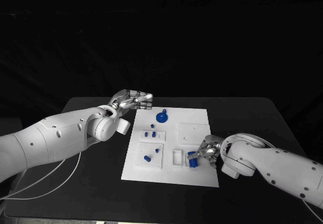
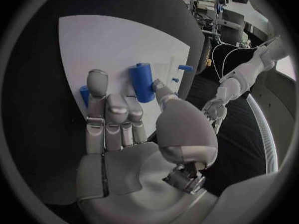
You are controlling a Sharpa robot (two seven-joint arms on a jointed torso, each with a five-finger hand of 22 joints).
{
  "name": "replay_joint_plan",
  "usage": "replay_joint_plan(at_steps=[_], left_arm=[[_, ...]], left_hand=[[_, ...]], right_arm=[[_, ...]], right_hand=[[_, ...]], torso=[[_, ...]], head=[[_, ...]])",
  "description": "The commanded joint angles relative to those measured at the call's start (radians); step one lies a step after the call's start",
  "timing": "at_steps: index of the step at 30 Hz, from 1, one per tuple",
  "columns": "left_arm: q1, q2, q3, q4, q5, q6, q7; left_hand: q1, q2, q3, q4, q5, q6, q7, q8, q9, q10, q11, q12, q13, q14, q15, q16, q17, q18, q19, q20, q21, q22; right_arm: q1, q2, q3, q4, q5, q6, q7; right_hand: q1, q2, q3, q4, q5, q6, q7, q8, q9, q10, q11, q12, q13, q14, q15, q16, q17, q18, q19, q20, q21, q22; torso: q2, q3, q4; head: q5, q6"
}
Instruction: Assemble the parts on the task board
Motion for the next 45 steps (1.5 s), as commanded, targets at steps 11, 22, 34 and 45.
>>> replay_joint_plan(at_steps=[11,22,34,45], left_arm=[[-0.002,0.005,0.001,0.0,0.006,0.024,0.007],[-0.003,0.007,0.001,-0.003,0.006,0.026,0.007],[-0.004,0.014,0.001,-0.005,0.006,0.032,0.005],[-0.004,0.017,0.001,-0.007,0.006,0.036,0.004]], left_hand=[[0.002,0.014,0.0,-0.025,-0.001,0.006,0.002,0.0,0.0,-0.006,0.007,0.002,0.0,-0.004,0.006,-0.004,0.0,0.015,0.005,0.008,0.001,0.001],[-0.001,0.016,-0.002,-0.031,-0.001,0.007,0.003,0.0,0.0,-0.007,0.009,0.002,0.0,-0.003,0.008,-0.004,0.0,0.017,0.004,0.009,0.001,0.001],[-0.004,0.016,-0.003,-0.032,-0.001,0.014,0.001,0.0,0.0,-0.011,0.01,0.001,0.0,-0.003,0.01,-0.004,0.0,0.018,0.003,0.01,0.001,0.001],[-0.004,0.018,-0.002,-0.032,-0.001,0.02,-0.004,0.002,0.001,-0.013,0.011,0.002,0.0,-0.004,0.011,-0.004,0.0,0.018,0.003,0.011,0.001,0.001]], right_arm=[[-0.02,-0.016,-0.016,0.018,-0.002,-0.005,-0.015],[-0.016,-0.047,0.004,0.062,0.056,-0.031,-0.02],[0.004,-0.049,0.023,0.071,0.089,-0.031,-0.025],[0.013,-0.016,0.024,0.059,0.107,-0.022,-0.025]], right_hand=[[-0.016,-0.001,-0.06,0.039,0.163,0.027,-0.01,-0.006,-0.047,0.012,-0.005,0.003,0.004,0.002,-0.006,0.01,-0.002,-0.009,0.026,-0.01,0.004,0.016],[-0.015,0.001,-0.051,0.037,0.224,0.044,-0.016,-0.006,-0.053,0.016,-0.009,0.005,0.008,0.002,-0.008,0.011,-0.004,-0.013,0.028,-0.013,0.004,0.022],[-0.024,0.002,-0.063,0.045,0.185,0.044,-0.015,-0.006,-0.054,0.015,-0.009,0.0,0.008,0.0,-0.009,0.008,-0.009,-0.013,0.029,-0.014,-0.001,0.026],[-0.015,0.002,-0.088,0.068,0.16,0.045,-0.015,-0.006,-0.053,0.015,-0.008,-0.003,0.01,0.0,-0.009,0.01,-0.01,-0.013,0.03,-0.014,-0.005,0.036]], torso=[[-0.001,0.0006,-0.0005],[-0.001,0.0013,-0.0001],[-0.001,-0.0009,0.001],[0.0,-0.002,0.0002]], head=[[0.004,-0.003],[0.006,-0.002],[0.0,0.003],[0.003,0.003]])
